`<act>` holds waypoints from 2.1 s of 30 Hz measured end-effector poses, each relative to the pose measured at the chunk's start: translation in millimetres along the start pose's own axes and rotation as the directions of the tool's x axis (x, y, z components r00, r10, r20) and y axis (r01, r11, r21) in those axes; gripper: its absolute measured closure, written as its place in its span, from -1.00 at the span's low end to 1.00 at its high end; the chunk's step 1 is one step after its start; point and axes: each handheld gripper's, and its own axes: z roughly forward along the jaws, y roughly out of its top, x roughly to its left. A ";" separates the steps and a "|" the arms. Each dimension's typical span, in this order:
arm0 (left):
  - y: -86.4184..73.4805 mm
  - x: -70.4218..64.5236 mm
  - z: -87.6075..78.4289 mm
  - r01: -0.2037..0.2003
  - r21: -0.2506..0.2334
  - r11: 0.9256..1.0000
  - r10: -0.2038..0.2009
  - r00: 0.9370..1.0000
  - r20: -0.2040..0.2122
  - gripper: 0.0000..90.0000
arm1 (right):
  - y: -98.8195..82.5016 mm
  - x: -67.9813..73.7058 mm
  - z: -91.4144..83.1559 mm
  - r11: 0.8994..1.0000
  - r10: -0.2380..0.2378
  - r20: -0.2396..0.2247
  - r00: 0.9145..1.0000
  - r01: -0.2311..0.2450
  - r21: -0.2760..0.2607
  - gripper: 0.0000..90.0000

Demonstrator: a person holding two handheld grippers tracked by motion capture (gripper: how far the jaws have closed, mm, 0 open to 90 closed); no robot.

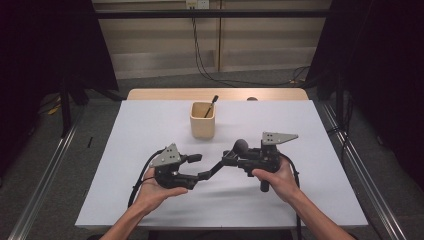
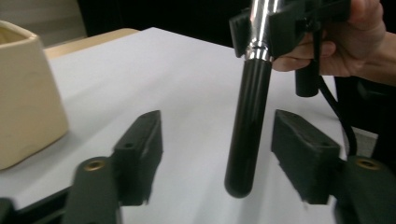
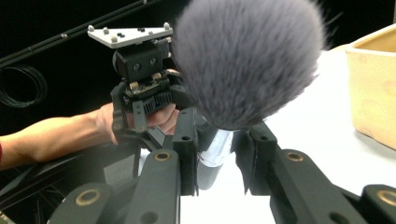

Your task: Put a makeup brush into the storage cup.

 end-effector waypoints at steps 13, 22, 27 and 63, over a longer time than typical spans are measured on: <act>-4.3 6.3 -29.0 0.048 0.008 0.999 -0.047 0.995 -0.090 -0.95 | 5.6 -1.2 -12.2 0.999 0.003 0.019 1.000 -0.004 0.032 0.59; -7.2 10.8 -38.5 0.048 -0.011 0.999 -0.049 0.996 -0.072 -0.97 | 8.7 -2.9 -16.2 0.998 0.003 0.037 0.999 -0.005 0.056 0.59; -7.4 8.1 -37.7 0.032 -0.001 0.999 -0.032 0.997 -0.076 -0.97 | 10.5 -1.6 -13.5 0.996 -0.006 0.028 1.000 0.003 0.094 0.59; -6.0 -0.9 -6.1 -0.005 0.033 0.999 0.006 0.999 -0.034 -0.95 | 47.7 0.0 27.2 0.876 -0.083 0.047 0.995 0.050 0.479 0.59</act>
